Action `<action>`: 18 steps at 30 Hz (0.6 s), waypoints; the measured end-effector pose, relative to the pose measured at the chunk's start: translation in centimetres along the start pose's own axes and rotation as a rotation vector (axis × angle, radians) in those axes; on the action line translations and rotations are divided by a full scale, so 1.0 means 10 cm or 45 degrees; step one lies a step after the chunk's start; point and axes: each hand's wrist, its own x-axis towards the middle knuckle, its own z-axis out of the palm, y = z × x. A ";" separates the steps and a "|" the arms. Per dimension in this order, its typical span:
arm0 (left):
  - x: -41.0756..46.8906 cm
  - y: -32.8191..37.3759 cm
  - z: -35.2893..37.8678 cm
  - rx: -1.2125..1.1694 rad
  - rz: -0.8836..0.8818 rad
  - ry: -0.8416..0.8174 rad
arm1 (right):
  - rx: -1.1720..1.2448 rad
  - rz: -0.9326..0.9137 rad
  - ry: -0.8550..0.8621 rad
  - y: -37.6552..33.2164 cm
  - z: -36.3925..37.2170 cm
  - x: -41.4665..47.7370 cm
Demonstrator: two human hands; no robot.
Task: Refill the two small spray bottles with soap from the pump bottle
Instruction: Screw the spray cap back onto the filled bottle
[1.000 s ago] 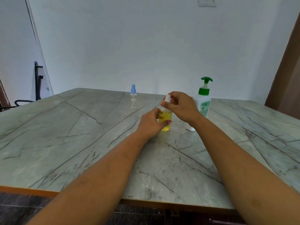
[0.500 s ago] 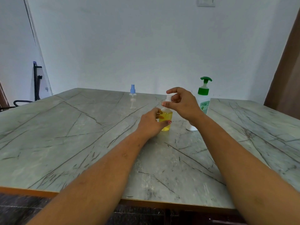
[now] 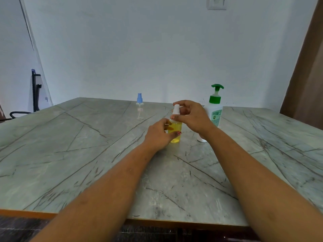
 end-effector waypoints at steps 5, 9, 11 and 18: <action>-0.03 0.03 0.00 0.039 -0.002 0.011 | -0.176 -0.068 0.069 0.01 0.10 -0.01; -0.02 0.04 -0.01 0.018 -0.015 -0.002 | 0.001 0.008 -0.096 0.01 0.02 -0.02; -0.03 0.04 -0.01 0.024 -0.030 -0.012 | 0.168 0.012 -0.152 0.01 -0.01 -0.02; -0.01 0.03 0.01 0.067 -0.035 0.012 | 0.051 -0.031 0.063 -0.02 -0.01 0.00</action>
